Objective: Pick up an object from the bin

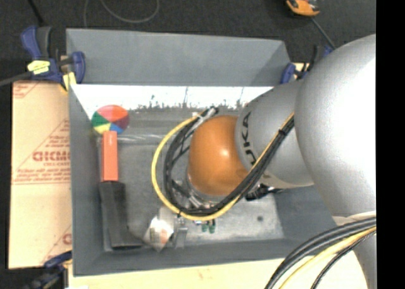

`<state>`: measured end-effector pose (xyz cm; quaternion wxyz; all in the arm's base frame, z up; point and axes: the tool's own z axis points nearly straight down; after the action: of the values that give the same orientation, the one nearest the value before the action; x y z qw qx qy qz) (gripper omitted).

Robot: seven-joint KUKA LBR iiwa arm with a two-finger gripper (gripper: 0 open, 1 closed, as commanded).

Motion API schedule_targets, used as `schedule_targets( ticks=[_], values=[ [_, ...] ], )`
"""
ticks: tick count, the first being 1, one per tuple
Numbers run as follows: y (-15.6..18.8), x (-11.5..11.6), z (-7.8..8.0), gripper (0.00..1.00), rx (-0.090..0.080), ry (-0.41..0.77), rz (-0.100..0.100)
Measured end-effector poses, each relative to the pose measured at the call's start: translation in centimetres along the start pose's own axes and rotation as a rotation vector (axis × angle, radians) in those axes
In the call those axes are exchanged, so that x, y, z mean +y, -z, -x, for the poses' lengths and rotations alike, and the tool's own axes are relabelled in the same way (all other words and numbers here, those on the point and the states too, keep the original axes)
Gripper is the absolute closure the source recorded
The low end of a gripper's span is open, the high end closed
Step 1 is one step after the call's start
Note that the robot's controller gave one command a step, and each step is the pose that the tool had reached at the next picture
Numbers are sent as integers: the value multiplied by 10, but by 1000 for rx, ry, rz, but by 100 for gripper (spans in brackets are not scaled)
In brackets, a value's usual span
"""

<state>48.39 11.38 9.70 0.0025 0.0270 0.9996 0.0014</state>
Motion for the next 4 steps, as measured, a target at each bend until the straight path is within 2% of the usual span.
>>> schedule_targets(
  ticks=[1,2,3,4],
  values=[
    [-11,-9,0,100,1,-40,-5],
    [-11,-9,0,100,1,-40,-5],
    [-7,-3,-1,100,-6,23,-6],
    [47,-4,1,100,7,76,-4]
  ],
)
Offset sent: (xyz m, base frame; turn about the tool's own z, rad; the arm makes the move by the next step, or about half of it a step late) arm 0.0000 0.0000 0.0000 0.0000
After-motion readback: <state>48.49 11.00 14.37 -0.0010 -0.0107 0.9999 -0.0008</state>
